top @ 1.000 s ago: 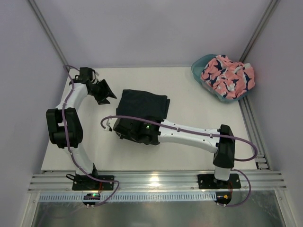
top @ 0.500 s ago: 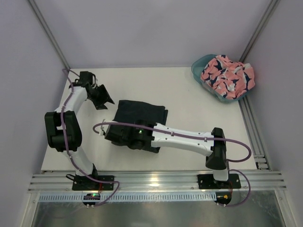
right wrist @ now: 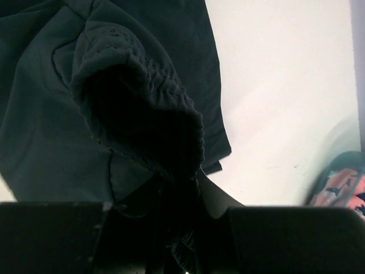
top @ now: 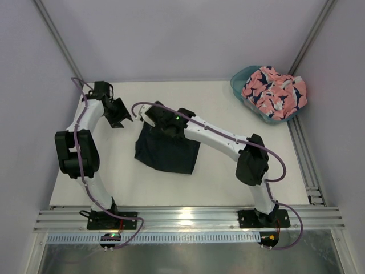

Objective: Fold and stack the shorts
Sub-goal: Fold the shorts at the center of the board, then move the shorts to the corner of the board.

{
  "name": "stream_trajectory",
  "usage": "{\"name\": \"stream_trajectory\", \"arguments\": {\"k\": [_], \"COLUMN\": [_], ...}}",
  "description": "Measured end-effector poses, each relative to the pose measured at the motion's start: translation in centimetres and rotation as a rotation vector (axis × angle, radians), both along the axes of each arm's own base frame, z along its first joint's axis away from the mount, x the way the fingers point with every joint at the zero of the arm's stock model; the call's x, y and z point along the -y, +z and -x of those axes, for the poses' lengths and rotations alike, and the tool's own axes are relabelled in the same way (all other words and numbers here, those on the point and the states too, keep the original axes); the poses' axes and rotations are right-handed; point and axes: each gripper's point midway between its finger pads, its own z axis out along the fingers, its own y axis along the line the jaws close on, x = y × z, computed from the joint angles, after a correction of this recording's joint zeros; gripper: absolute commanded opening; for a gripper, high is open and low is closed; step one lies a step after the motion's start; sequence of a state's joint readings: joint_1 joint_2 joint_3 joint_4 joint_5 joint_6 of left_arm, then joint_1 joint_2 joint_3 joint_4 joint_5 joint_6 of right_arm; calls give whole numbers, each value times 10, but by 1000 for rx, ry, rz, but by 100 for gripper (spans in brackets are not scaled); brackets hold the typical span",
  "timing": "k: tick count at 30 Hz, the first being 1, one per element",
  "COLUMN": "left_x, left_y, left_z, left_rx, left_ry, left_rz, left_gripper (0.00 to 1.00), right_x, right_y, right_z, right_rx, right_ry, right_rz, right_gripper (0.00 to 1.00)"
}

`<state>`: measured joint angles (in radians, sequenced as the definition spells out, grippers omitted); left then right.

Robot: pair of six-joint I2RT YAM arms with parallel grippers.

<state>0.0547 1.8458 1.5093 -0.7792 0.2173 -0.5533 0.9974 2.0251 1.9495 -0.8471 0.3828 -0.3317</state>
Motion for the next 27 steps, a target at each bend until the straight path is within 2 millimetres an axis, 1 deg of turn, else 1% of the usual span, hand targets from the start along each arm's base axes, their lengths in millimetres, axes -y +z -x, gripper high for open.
{"name": "stream_trajectory", "arguments": {"k": [2,4,6,7,8,9,11,13,15,17,18,19,21,24,27], "left_x": [-2,-3,-3,-2,-1,0,5,13,23,34,39,46,55,65,65], "left_y": [-5,-7,-8,-8,-10,-12,-20,-27,-32,-34,-35,-36,-38,-41,-46], "left_z": [1,3,4,4,6,9,21,36,47,53,56,57,60,63,65], "left_rx": [-18,-28,-33,-32,-35,-40,-61,-90,-107,-110,-108,-106,-103,-109,-116], "left_ry": [6,11,13,12,10,7,-3,-18,-40,-64,-77,-90,-113,-127,-123], "left_rz": [-12,-14,-14,-12,-9,-6,7,26,48,77,90,103,116,122,110], "left_gripper": [56,56,56,56,56,56,56,56,56,56,56,56,56,55,55], "right_x": [2,3,2,1,1,4,10,14,23,34,39,45,52,59,71], "right_y": [-20,-40,-53,-58,-62,-66,-66,-58,-50,-43,-40,-40,-41,-44,-58], "right_z": [-19,-37,-56,-67,-77,-86,-102,-119,-132,-140,-142,-139,-128,-98,-56], "right_rx": [-31,-61,-88,-95,-100,-108,-114,-107,-99,-93,-93,-105,-135,-202,-292], "right_ry": [-8,-17,-28,-36,-44,-54,-74,-92,-119,-155,-171,-188,-212,-248,-293], "right_rz": [-1,0,-16,-33,-52,-66,-91,-135,-171,-197,-209,-215,-228,-270,-313], "right_gripper": [29,29,29,33,40,50,52,55,56,57,57,57,57,57,57]}}
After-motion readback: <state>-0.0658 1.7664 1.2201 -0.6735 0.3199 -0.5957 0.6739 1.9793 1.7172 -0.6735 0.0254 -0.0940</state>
